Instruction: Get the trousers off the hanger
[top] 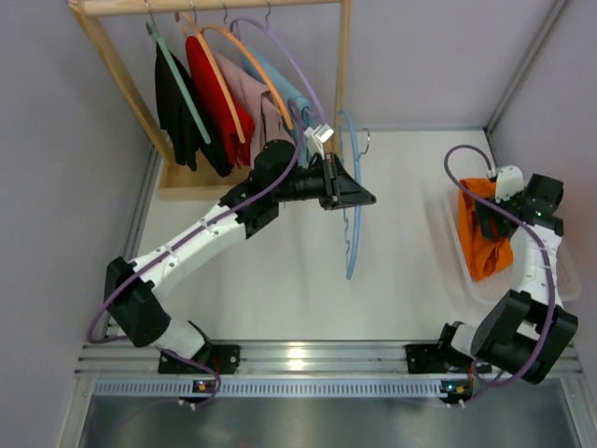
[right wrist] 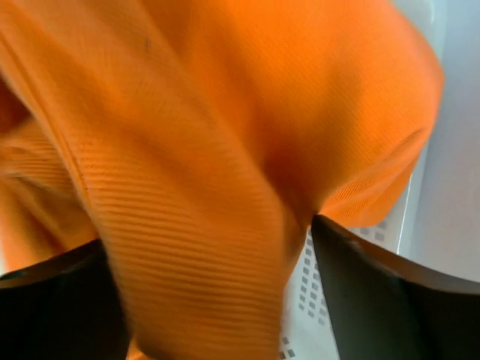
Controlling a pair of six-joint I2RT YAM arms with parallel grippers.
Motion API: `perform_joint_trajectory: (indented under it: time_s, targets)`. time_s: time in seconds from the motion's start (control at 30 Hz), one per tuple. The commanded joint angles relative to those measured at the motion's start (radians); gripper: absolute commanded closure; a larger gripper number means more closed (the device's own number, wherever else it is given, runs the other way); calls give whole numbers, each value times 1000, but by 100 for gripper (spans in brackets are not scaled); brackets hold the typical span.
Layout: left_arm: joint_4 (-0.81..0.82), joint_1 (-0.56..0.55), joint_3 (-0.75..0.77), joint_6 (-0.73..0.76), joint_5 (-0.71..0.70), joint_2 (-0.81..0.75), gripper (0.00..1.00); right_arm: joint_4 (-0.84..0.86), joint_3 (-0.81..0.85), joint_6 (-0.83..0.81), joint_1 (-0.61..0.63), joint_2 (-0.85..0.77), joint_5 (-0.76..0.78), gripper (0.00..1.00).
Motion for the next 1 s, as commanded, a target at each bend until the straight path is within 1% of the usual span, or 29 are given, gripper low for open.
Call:
perform_joint_trajectory:
  time_s: [0.0, 0.03, 0.1, 0.17, 0.23, 0.27, 0.3, 0.37, 0.4, 0.43, 0.47, 0.53, 0.57, 0.6, 0.67, 0.7, 0.73, 0.77, 0.8, 0.83, 0.87, 0.93, 0.97]
  targets:
    - [54, 1, 3, 30, 2, -56, 100, -160, 156, 52, 3, -20, -150, 12]
    - [55, 1, 0, 32, 0, -62, 100, -217, 205, 50, 3, -27, -164, 5]
    - [55, 1, -4, 35, -5, -70, 100, -254, 245, 46, -11, -43, -196, 2]
    - [55, 1, -8, 36, -9, -77, 100, -326, 307, 23, -25, -66, -223, 1]
    - [55, 1, -8, 36, -9, -83, 100, -380, 377, 8, -52, -84, -283, 1]
    - [55, 1, -8, 39, -11, -90, 100, -450, 406, 1, -66, -87, -320, 1]
    - [55, 1, -8, 41, -17, -93, 100, -485, 440, 1, -98, -90, -414, 0]
    - [55, 1, -8, 46, -37, -102, 100, -577, 553, 4, -128, -99, -531, 1]
    - [59, 1, -8, 46, -43, -105, 100, -646, 590, 15, -132, -104, -641, 1]
    - [68, 1, -11, 44, -48, -107, 100, -671, 653, 70, -131, -110, -697, 1]
    - [77, 1, -11, 38, -52, -105, 100, -679, 675, 117, -129, -113, -787, 1]
    - [77, 0, -4, 35, -58, -102, 100, -688, 712, 244, -122, -115, -857, 1]
    - [75, 0, -1, 36, -67, -102, 100, -694, 716, 273, -117, -116, -924, 1]
    - [77, 0, -1, 38, -74, -102, 100, -688, 712, 297, -103, -122, -947, 1]
    - [75, 0, -2, 38, -87, -103, 100, -612, 684, 426, -67, -168, -945, 1]
    - [75, 0, -4, 35, -89, -102, 100, -557, 628, 479, -6, -196, -928, 1]
    - [75, 0, -4, 32, -89, -96, 100, -423, 593, 592, 31, -255, -906, 1]
    - [77, 0, -4, 23, -90, -93, 100, -362, 551, 645, 74, -283, -861, 1]
    - [77, 0, -7, 19, -92, -84, 100, -310, 475, 753, 163, -331, -837, 0]
    - [77, -2, -7, 15, -95, -82, 100, -206, 438, 798, 208, -346, -820, 1]
    - [77, -2, -7, 13, -104, -76, 100, -164, 405, 840, 289, -360, -796, 2]
    - [88, -2, -5, 4, -109, -64, 100, -49, 322, 944, 360, -391, -777, 4]
    - [92, -2, -4, -5, -107, -59, 100, -11, 304, 972, 427, -395, -771, 4]
